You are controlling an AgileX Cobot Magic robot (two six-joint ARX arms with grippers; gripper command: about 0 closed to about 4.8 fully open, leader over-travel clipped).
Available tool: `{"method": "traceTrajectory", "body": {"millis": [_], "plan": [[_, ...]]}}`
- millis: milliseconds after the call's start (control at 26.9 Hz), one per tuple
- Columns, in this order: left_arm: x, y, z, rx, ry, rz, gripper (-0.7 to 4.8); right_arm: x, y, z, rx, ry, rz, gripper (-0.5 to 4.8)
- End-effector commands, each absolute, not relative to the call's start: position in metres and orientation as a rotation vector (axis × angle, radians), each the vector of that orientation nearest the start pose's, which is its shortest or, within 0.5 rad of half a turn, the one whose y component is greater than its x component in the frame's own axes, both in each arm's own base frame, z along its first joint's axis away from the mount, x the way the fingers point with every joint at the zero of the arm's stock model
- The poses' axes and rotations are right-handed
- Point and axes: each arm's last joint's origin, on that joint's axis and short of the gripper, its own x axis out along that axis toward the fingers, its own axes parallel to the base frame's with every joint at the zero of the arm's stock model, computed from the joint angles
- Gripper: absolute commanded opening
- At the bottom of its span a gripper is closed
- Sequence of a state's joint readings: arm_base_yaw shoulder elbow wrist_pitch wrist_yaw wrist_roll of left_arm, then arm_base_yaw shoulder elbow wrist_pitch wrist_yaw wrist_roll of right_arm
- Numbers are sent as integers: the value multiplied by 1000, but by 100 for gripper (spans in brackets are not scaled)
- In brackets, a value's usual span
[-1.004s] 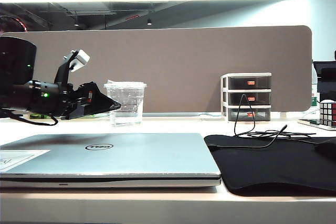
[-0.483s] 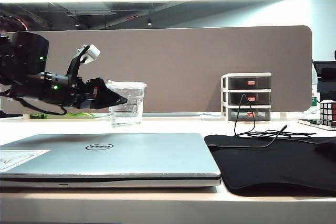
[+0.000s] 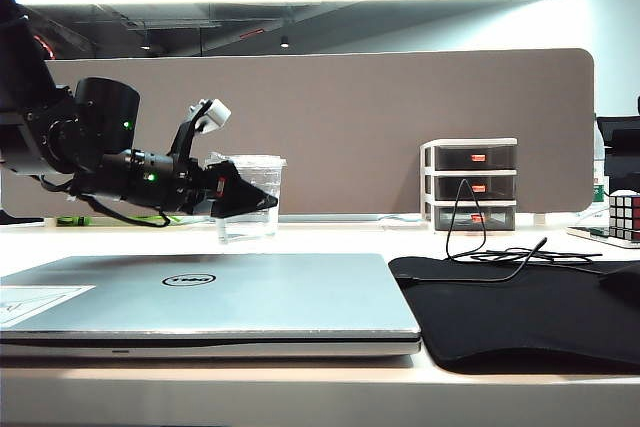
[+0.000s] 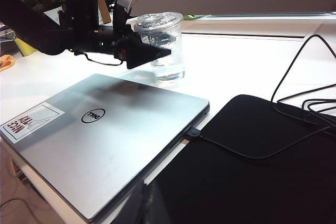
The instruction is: Pick up the coffee cup and place it over the laptop.
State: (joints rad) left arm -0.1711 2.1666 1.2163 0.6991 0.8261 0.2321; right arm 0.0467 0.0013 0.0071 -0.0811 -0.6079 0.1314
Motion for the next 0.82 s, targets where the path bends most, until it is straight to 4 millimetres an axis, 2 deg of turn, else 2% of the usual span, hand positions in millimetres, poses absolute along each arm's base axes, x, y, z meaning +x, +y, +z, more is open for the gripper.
{"method": "traceTrajectory", "body": {"millis": [37,186,260,297,409,446,483,632,818], "plan": [[436,-98,140,133,110,-1012,479,91,21,157,145,111,649,-6],[436,-98,140,132,111,-1012,479,91,21,157,145,111,647,-6],[436,-98,140,133,110,-1012,409,91,21,157,145,111,647,-6],[436,-98,140,133,111,-1012,391,91,21,157,145,111,647,-6],[436,-98,140,134,109,-1011,387,91,21,157,145,111,646,-6],[436,-98,140,133,110,-1011,333,91,21,157,145,111,646,-6],[436,-98,140,133,109,-1011,306,91,21,157,145,111,646,-6],[435,-97,146,139,91,-1013,306,91,21,157,145,111,647,-6],[429,-96,176,146,71,-1012,306,91,21,157,145,111,646,-6]]}}
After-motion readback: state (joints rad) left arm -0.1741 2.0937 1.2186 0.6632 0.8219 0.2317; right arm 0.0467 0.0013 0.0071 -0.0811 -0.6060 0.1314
